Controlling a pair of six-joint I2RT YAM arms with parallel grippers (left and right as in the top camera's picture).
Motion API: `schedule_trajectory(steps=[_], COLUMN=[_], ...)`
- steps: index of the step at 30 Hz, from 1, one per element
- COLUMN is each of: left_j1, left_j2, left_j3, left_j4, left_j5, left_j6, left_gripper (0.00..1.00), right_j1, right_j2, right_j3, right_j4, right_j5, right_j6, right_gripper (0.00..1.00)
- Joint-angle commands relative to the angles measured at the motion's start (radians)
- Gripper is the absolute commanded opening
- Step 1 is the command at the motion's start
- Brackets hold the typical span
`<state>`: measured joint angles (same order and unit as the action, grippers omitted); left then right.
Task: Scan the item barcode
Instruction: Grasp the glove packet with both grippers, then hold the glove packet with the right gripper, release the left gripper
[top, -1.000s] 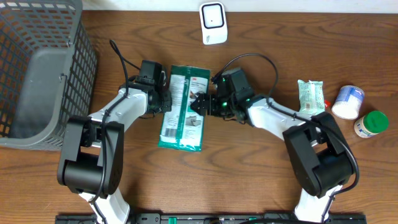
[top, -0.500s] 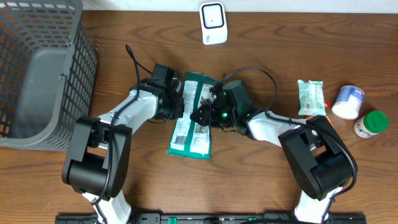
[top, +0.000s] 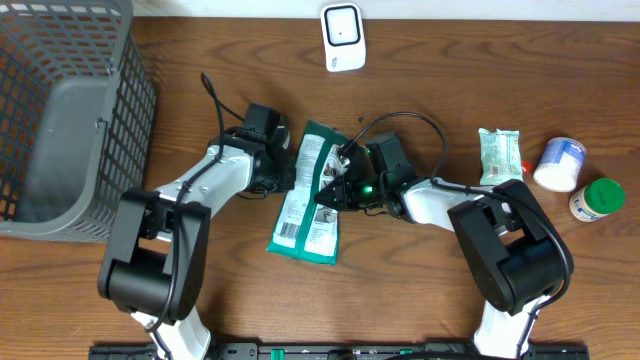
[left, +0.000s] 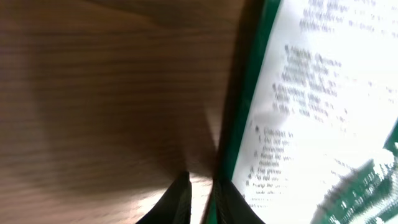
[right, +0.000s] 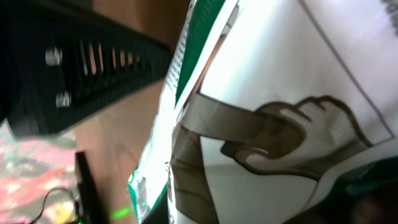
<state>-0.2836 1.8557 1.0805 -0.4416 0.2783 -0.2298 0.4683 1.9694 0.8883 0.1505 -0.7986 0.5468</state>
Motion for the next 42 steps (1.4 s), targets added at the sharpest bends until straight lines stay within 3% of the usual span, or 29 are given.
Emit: schedule_trajectory(steps=[1,5,9,13,18,20,33,37,39,42], left_j1=[0.068,0.148,0.214,0.262,0.330,0.343,0.347,0.347,0.347,0.347], left_j2=[-0.169,-0.329,-0.421,-0.436,-0.436,-0.436,-0.431,-0.431,-0.431,-0.431], left_j3=[-0.005,-0.005,-0.005,-0.005,-0.006,-0.008,-0.014,-0.014,-0.014,-0.014], left_j4=[-0.003,-0.024,-0.067,-0.105,-0.125,-0.128,-0.180,-0.185,-0.183,-0.187], left_j5=[-0.051,-0.051,-0.051,-0.051,-0.051,-0.051,-0.062,-0.063,-0.070,-0.100], left_j6=[-0.047,-0.061,-0.060,-0.052,-0.021,0.012,0.054,0.054,0.054,0.053], left_gripper=[0.17,0.25,0.30,0.31,0.32,0.36,0.40,0.47,0.60,0.69], right_j1=[-0.057,-0.145,-0.219,-0.261,-0.278,-0.285,-0.333,-0.333,-0.333,-0.334], right_j2=[-0.053,-0.127,-0.211,-0.328,-0.519,-0.596,-0.687,-0.687,-0.687,-0.687], right_j3=[-0.008,-0.008,-0.008,-0.008,-0.008,-0.008,-0.007,-0.006,-0.006,-0.002], right_j4=[-0.030,-0.146,-0.303,-0.466,-0.700,-0.785,-0.931,-0.929,-0.929,-0.930], right_j5=[-0.171,-0.379,-0.446,-0.424,-0.245,-0.219,-0.224,-0.224,-0.222,-0.201], right_j6=[-0.114,-0.196,-0.236,-0.344,-0.475,-0.538,-0.537,-0.537,-0.537,-0.535], right_gripper=[0.01,0.01,0.01,0.01,0.01,0.01,0.01,0.01,0.01,0.01])
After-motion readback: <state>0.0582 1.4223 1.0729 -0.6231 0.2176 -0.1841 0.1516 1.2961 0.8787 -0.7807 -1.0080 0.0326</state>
